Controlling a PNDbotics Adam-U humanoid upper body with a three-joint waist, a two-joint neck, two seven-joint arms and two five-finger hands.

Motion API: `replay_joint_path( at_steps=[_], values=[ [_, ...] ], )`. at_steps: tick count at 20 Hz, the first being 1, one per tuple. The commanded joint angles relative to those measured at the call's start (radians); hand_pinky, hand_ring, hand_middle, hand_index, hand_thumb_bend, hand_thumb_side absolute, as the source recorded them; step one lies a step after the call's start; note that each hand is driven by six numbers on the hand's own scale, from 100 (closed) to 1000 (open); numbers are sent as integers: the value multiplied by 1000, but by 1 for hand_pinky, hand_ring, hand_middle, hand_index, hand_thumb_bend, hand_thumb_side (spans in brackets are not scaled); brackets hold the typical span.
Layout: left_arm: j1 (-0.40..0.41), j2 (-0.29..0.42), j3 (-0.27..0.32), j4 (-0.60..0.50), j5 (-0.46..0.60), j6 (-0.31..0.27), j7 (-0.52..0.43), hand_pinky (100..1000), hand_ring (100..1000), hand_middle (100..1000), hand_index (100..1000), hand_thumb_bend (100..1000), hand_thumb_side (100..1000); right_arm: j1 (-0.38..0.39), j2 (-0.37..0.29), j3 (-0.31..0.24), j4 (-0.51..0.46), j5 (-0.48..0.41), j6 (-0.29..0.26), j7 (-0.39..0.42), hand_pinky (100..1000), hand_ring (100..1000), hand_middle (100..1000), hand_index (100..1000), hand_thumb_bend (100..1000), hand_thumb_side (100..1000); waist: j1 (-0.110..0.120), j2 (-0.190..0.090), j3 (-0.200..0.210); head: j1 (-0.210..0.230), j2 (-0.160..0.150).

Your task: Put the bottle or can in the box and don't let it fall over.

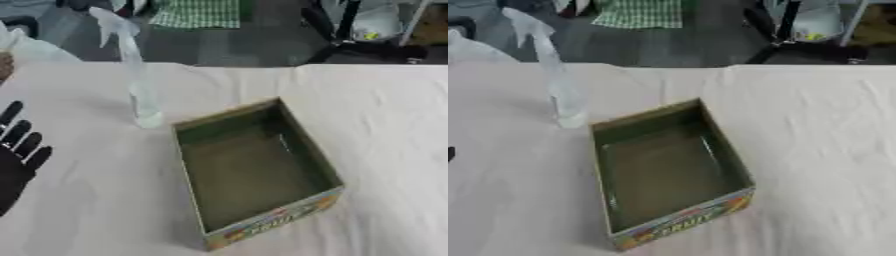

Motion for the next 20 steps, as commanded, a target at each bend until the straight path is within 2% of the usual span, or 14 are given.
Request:
replay_joint_path(
  at_steps=[1, 9, 20],
  values=[
    [-34, 0, -9, -20, 10, 6, 15, 100, 292, 343, 978, 434, 1000, -12, -31, -1, -14, -5, 1, 2, 845, 920, 1000, 995, 100, 691, 2, -26, 1, 0, 3],
    [-100, -32, -41, -20, 19, 26, 61, 100, 263, 338, 963, 442, 1000, -16, -31, 2, -17, -9, 4, 0, 845, 920, 1000, 994, 100, 691, 3, -31, 1, 3, 3],
    [-156, -44, -31, -20, 41, 28, 160, 100, 241, 340, 965, 458, 1000, -18, -28, 4, -17, -11, 6, 4, 845, 921, 1000, 995, 100, 691, 3, -26, 1, 7, 5]
  ],
)
